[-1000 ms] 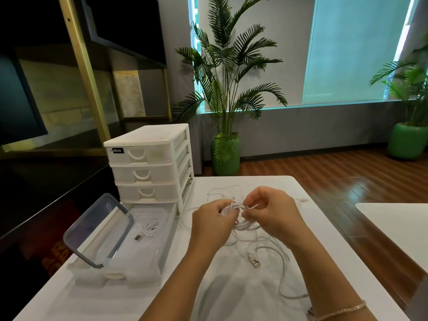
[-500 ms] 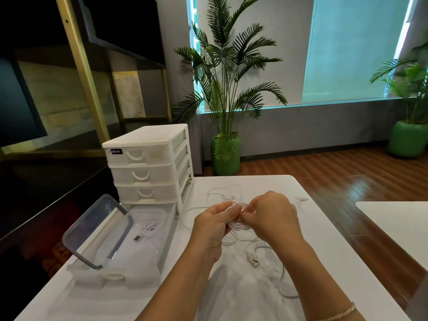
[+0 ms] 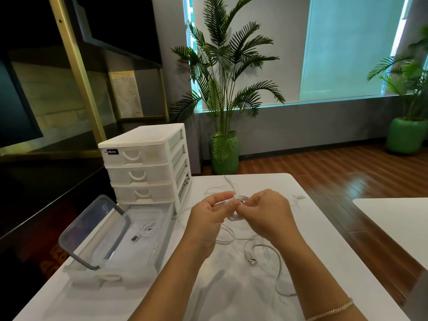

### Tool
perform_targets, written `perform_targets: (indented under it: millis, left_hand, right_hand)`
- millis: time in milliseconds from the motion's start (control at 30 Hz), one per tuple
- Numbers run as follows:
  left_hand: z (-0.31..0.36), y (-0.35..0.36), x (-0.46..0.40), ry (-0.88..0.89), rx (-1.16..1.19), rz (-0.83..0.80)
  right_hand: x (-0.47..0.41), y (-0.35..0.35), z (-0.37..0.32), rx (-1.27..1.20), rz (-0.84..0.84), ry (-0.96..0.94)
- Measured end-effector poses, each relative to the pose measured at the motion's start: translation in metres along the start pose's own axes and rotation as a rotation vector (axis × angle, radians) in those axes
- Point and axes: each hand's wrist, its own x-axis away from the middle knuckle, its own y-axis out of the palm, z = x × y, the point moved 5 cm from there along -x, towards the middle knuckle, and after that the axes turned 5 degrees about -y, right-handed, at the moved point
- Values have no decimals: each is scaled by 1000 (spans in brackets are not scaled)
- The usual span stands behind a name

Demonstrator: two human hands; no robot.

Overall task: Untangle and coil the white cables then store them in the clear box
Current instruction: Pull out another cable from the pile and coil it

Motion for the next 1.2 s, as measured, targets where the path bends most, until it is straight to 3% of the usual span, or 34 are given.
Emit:
perform_targets:
  millis: [233, 333, 433, 567, 700, 900, 1200]
  left_hand:
    - [9, -14, -3, 223, -412, 74]
    - [9, -25, -7, 244, -547, 135]
    - [11, -34, -8, 204, -461, 141]
    - [6, -21, -8, 133, -434, 5]
    - [2, -12, -4, 63, -260, -148]
    - [-3, 1, 2, 51, -292, -252]
    - [-4, 11, 8, 77, -341, -293]
  right_hand:
    - [0, -1, 13, -480, -140, 381]
    - [-2, -9, 17, -570, -171, 317]
    - [-4, -23, 17, -672, -192, 204]
    - [-8, -26, 22, -633, -70, 179]
    - [-12, -29, 28, -578, 67, 192]
    - [-14, -21, 33, -512, 205, 181]
    - [-16, -2, 33, -485, 134, 172]
